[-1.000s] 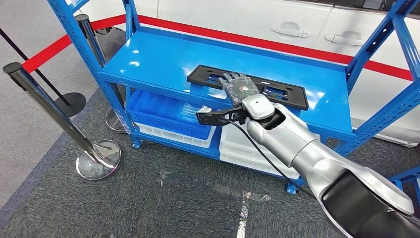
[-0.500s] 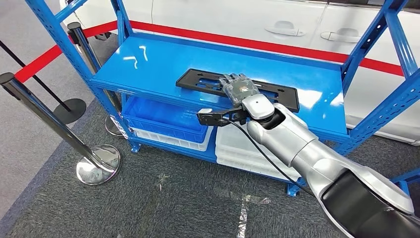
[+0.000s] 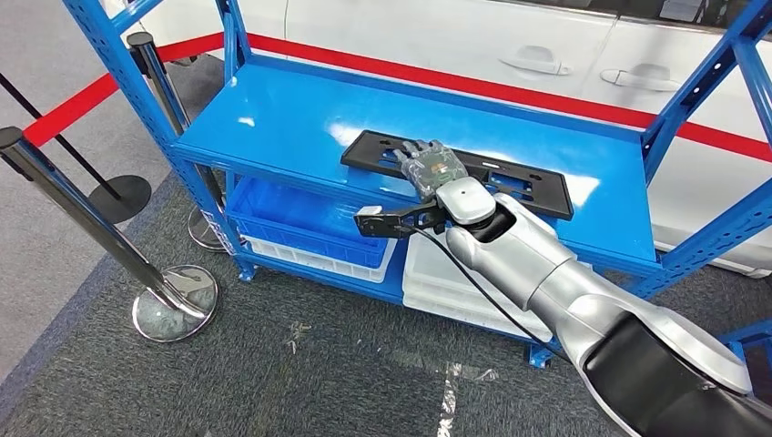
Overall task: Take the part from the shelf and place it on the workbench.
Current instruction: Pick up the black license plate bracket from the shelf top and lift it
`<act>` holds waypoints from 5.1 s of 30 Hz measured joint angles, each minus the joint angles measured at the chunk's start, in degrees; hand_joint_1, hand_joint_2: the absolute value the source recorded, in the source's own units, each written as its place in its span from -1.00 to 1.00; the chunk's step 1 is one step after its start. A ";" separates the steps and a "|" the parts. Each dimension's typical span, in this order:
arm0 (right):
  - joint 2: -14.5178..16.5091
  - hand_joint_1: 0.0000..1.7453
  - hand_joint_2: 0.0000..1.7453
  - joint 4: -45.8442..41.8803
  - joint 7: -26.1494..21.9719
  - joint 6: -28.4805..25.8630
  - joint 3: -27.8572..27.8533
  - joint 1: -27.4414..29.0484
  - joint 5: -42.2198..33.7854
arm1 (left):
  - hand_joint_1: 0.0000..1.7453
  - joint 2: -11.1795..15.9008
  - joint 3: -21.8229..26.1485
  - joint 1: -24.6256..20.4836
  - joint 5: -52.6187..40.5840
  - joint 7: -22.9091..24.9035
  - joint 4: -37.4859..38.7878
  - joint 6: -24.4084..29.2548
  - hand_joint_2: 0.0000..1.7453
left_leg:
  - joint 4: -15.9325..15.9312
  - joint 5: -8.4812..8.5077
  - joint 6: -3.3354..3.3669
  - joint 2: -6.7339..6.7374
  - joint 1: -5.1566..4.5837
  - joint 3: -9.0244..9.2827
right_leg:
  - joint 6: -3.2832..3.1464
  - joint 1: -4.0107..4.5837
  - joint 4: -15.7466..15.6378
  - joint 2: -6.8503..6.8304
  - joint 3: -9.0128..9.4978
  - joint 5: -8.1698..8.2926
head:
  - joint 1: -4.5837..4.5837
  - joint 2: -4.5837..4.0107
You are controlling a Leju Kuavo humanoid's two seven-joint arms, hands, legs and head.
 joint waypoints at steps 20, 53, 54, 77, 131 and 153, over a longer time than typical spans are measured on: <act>0.56 -1.00 1.00 1.48 -0.38 0.31 0.25 0.83 0.16 | -1.00 -0.08 0.01 0.10 0.31 0.08 0.00 0.08 -1.00 | 5.51 -0.37 -3.41 0.21 0.33 -3.48 | -2.28 -0.29 -14.90 0.21 6.90 7.41 | -0.29 0.00; -0.09 -1.00 1.00 3.25 1.40 3.10 0.66 1.75 3.95 | -1.00 -0.05 0.04 0.06 0.89 0.09 0.00 1.13 -1.00 | 0.93 0.89 -2.58 0.17 0.07 -1.62 | -1.63 0.00 -14.44 0.34 7.39 6.27 | -0.62 0.01; -0.29 -1.00 1.00 3.39 1.54 3.30 0.67 1.72 4.09 | -1.00 -0.05 0.04 0.04 0.92 0.08 0.00 1.18 -1.00 | 0.80 0.65 -2.25 0.10 -0.08 -1.46 | -1.36 0.10 -14.41 0.33 7.32 6.21 | -0.62 0.01; -4.77 0.32 1.00 5.70 3.00 6.37 1.15 3.49 6.53 | -1.00 -0.08 0.14 0.19 1.91 0.08 0.00 2.09 -1.00 | 14.51 -7.05 -2.59 0.49 -0.20 -6.76 | -2.51 -0.28 -15.76 0.17 7.00 7.84 | -0.46 0.00; -4.76 1.00 1.00 -26.19 -3.73 -5.02 -1.23 -9.54 8.21 | -1.00 -0.16 0.25 0.16 -0.52 -4.73 0.02 -1.08 1.00 | 0.02 0.32 -0.74 0.02 -0.66 -0.33 | -0.65 0.08 -15.67 0.26 9.10 5.77 | -0.22 0.00; -8.78 1.00 1.00 -43.67 -2.38 4.44 0.78 -11.82 7.31 | -1.00 -0.11 0.25 0.25 -0.58 -6.88 0.02 -2.88 1.00 | 0.01 0.31 -0.75 0.04 -0.66 -0.30 | -0.65 0.09 -15.69 0.27 9.09 5.77 | -0.23 0.00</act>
